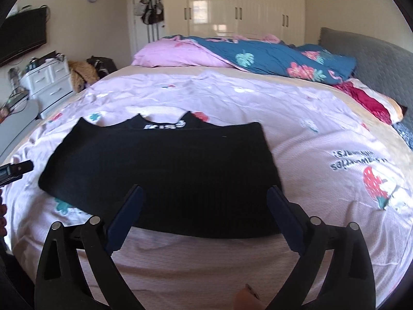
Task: Fold small clothes
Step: 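Open the left tool and release the shirt edge, then move the right tool over the folded black shirt and grasp its edge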
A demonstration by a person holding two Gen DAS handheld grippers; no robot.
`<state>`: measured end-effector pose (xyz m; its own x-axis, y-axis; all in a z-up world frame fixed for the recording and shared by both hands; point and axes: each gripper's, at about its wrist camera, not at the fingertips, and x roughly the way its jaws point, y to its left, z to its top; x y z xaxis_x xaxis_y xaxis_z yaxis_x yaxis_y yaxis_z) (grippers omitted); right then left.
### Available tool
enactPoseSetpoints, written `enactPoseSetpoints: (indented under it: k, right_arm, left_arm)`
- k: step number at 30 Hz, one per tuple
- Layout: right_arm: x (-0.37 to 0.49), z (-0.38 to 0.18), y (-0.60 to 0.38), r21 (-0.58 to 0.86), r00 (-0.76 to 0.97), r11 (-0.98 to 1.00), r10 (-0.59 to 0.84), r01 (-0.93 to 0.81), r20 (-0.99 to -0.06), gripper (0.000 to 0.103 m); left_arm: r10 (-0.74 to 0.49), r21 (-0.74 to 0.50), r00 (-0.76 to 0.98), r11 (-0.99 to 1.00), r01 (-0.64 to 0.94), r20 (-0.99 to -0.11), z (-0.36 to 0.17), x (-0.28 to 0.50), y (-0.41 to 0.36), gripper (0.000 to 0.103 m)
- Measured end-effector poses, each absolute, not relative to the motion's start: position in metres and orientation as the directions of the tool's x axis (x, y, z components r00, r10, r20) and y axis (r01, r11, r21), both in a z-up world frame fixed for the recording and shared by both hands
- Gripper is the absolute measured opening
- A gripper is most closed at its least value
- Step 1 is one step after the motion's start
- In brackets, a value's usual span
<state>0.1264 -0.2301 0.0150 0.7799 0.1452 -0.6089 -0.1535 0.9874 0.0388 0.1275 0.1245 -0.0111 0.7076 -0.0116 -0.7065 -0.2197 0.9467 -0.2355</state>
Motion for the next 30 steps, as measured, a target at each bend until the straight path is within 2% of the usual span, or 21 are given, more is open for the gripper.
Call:
enactPoseSetpoints:
  k: [12, 18, 30]
  right_arm:
    - [0.119, 0.011, -0.144, -0.021, 0.733, 0.942, 0.247, -0.336, -0.633, 0.096]
    - [0.123, 0.003, -0.109, -0.052, 0.702, 0.914, 0.272, -0.403, -0.658, 0.096]
    - [0.123, -0.024, -0.031, -0.190, 0.663, 0.819, 0.276, -0.541, -0.696, 0.097]
  left_arm:
    - [0.050, -0.237, 0.707, 0.924, -0.301, -0.705, -0.009, 0.128, 0.149, 0.094]
    - [0.093, -0.186, 0.698, 0.931, -0.313, -0.710, -0.008, 0.141, 0.153, 0.094]
    - [0.026, -0.188, 0.666, 0.950, -0.248, -0.746, -0.013, 0.195, 0.140, 0.093]
